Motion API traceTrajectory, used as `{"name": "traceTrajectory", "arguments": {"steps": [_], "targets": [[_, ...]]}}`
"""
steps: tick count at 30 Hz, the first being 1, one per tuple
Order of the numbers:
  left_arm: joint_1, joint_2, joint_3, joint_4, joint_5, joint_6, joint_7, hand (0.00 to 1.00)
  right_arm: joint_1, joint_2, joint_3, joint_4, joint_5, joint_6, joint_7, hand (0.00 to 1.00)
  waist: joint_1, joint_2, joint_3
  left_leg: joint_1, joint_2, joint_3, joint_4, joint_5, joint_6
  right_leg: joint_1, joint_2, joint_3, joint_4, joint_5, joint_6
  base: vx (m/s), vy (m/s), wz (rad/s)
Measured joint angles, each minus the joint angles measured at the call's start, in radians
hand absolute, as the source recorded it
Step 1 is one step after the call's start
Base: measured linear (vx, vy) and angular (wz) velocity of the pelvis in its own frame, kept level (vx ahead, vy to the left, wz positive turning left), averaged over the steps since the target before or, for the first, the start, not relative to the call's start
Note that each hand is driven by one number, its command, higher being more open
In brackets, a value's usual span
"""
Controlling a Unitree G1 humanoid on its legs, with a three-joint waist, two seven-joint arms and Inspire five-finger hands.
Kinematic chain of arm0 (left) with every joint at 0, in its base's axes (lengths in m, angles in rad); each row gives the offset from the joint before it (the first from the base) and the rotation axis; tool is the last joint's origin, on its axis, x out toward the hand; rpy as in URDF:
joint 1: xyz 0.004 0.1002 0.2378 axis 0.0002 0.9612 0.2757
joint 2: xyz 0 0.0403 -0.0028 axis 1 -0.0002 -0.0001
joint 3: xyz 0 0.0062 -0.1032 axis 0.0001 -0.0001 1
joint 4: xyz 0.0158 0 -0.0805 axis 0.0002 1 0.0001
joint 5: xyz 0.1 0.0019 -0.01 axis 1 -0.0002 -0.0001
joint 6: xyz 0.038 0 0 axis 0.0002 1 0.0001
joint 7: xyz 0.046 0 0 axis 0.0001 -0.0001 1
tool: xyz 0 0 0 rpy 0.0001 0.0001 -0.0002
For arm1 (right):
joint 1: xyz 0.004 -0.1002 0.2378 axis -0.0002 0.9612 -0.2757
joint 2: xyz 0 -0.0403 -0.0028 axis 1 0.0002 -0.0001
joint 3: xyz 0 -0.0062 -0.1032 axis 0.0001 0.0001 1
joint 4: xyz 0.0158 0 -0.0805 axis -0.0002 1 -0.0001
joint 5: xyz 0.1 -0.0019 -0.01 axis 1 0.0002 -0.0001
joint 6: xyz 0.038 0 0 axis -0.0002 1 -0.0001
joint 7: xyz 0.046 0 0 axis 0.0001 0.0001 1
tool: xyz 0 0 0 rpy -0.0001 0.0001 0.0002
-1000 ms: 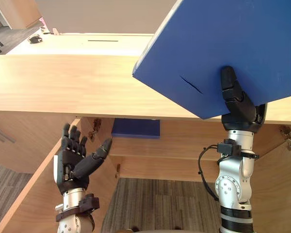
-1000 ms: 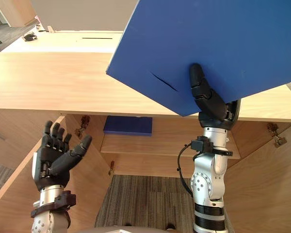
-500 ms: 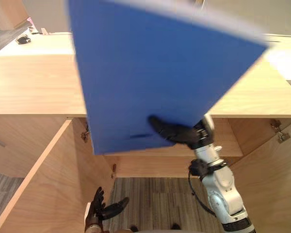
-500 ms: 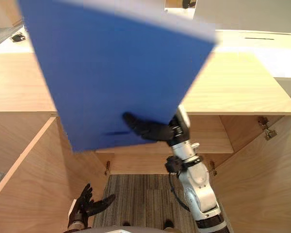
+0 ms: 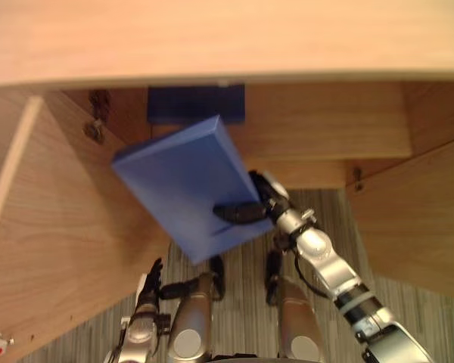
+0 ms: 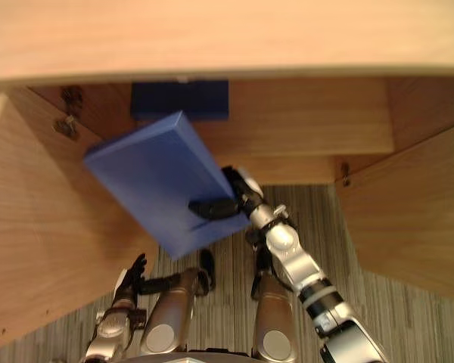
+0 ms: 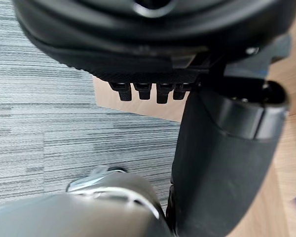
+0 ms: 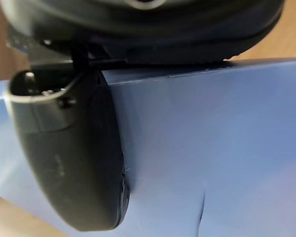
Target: Walk over to the cabinet, pick up the folder, carry it to the office cabinet, place the folder inside the office cabinet, then close the office cabinet door
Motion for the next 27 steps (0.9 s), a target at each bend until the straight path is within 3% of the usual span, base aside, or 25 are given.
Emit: {"name": "traceTrajectory", "arguments": {"steps": [5,11,12,20,27], "targets": [[-0.064,-0.027,0.025,-0.039,-0.058,-0.002,0.022,1.00,-0.155,0.073,-0.268,0.053,0.322,-0.011,-0.162,0.00,0.013,0.013,0.022,-0.184,0.033,-0.017,0.141,-0.021,0.006,-0.185,-0.009,-0.021,0.154,-0.049,-0.019,-0.13,-0.042,0.02],[-0.069,-0.089,0.066,-0.135,-0.107,-0.004,0.072,1.00,-0.317,0.100,-0.387,0.022,0.529,-0.087,-0.338,0.00,0.015,0.016,0.024,-0.303,0.066,-0.040,0.213,-0.036,-0.005,-0.295,-0.009,-0.065,0.224,-0.070,-0.043,-0.03,-0.064,-0.02],[-0.069,-0.104,0.065,-0.154,-0.111,-0.003,0.080,1.00,-0.365,0.113,-0.391,0.023,0.554,-0.090,-0.380,1.00,0.018,0.016,0.024,-0.311,0.074,-0.040,0.214,-0.037,-0.008,-0.303,-0.009,-0.081,0.224,-0.071,-0.045,0.02,-0.052,-0.08],[-0.079,-0.128,0.065,-0.178,-0.162,-0.015,0.132,1.00,-0.640,0.127,-0.395,0.144,0.680,-0.089,-0.462,1.00,0.029,0.016,0.024,-0.315,0.090,-0.046,0.203,-0.038,-0.015,-0.298,-0.022,-0.150,0.215,-0.075,-0.056,0.02,-0.027,-0.01],[-0.106,-0.158,0.056,-0.177,-0.183,-0.016,0.147,1.00,-0.752,0.142,-0.408,0.220,0.820,-0.097,-0.483,1.00,0.045,0.018,0.023,-0.301,0.080,-0.059,0.194,-0.036,-0.015,-0.265,-0.028,-0.167,0.200,-0.075,-0.057,0.00,0.001,0.08]]}}
